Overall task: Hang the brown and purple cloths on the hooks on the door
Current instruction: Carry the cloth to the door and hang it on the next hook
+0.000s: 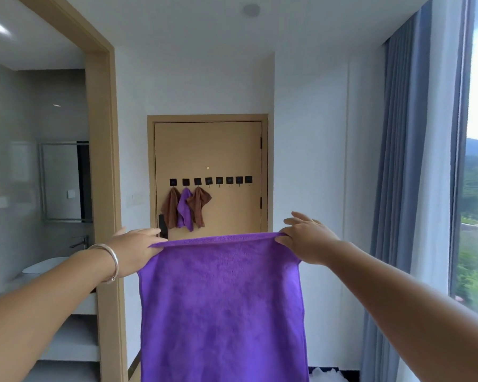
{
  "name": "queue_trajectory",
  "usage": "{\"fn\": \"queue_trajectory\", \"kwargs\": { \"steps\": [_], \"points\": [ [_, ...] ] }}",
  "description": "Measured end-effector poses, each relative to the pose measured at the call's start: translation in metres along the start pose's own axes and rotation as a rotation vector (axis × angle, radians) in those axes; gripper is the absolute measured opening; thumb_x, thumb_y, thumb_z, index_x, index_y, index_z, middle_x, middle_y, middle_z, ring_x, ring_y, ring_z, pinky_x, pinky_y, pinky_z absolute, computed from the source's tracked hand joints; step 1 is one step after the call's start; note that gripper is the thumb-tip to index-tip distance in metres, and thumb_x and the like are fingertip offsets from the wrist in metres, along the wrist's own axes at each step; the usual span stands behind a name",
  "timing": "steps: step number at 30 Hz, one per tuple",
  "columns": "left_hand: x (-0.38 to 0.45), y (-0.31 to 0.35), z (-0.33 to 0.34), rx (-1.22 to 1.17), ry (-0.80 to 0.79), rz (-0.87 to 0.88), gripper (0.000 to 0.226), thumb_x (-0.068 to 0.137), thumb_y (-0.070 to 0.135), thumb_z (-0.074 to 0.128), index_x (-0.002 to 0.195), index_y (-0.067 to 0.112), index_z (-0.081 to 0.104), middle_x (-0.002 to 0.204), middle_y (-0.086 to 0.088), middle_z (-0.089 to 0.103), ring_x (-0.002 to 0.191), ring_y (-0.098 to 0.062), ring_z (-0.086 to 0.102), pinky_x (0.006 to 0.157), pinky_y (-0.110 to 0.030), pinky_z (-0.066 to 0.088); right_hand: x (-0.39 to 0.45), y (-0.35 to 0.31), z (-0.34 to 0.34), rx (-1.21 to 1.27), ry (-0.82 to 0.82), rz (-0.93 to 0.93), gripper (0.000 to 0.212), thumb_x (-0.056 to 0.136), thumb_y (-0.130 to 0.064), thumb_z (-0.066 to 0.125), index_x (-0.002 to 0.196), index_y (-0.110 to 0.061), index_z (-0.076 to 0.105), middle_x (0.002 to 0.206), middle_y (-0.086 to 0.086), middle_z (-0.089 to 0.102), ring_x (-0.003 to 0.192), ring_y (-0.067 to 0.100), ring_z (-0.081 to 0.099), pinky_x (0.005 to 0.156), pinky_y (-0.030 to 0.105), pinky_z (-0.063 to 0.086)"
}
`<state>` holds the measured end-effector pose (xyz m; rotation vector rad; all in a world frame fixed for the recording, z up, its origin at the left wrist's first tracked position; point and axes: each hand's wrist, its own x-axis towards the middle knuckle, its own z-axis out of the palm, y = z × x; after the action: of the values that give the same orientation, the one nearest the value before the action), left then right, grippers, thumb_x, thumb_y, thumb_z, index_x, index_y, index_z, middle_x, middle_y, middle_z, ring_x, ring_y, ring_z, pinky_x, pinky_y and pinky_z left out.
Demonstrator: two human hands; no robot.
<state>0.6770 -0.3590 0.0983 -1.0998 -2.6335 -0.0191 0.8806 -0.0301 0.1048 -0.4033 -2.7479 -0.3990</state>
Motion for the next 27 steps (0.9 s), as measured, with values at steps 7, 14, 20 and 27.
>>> {"fn": "queue_trajectory", "kwargs": {
  "steps": [7,14,20,27],
  "points": [
    [0.087,0.008,0.027,0.032,-0.018,-0.026,0.043,0.102,0.042,0.018,0.140,0.046,0.038,0.157,0.011,0.022,0.144,-0.013,0.020,0.116,-0.046,0.002,0.073,0.046,0.047,0.047,-0.011,-0.016,0.061,0.098,-0.052,0.010,0.132,-0.030,0.056,0.140,-0.001,0.047,0.143,0.023,0.019,0.115,0.042,0.025],
    [0.172,-0.003,0.066,0.044,-0.043,-0.025,0.043,0.102,0.043,0.019,0.140,0.045,0.039,0.157,0.012,0.023,0.143,-0.011,0.021,0.114,-0.041,0.007,0.143,0.073,0.105,0.061,0.000,-0.013,0.052,0.101,-0.054,0.022,0.129,-0.030,0.059,0.139,-0.002,0.048,0.140,0.018,0.022,0.111,0.038,0.027],
    [0.263,-0.022,0.093,0.027,-0.025,0.004,0.041,0.102,0.042,0.021,0.137,0.045,0.042,0.153,0.013,0.029,0.140,-0.011,0.026,0.114,-0.042,0.006,0.226,0.095,0.143,0.059,-0.013,0.004,0.051,0.100,-0.053,0.022,0.124,-0.029,0.061,0.136,-0.002,0.049,0.139,0.017,0.023,0.111,0.036,0.027],
    [0.375,-0.058,0.114,0.015,0.010,0.002,0.042,0.103,0.040,0.021,0.142,0.042,0.038,0.156,0.012,0.024,0.143,-0.012,0.021,0.115,-0.045,0.005,0.332,0.110,0.168,-0.007,-0.023,-0.002,0.048,0.102,-0.048,0.022,0.125,-0.030,0.059,0.135,-0.001,0.049,0.139,0.020,0.024,0.111,0.039,0.030]
  ]
}}
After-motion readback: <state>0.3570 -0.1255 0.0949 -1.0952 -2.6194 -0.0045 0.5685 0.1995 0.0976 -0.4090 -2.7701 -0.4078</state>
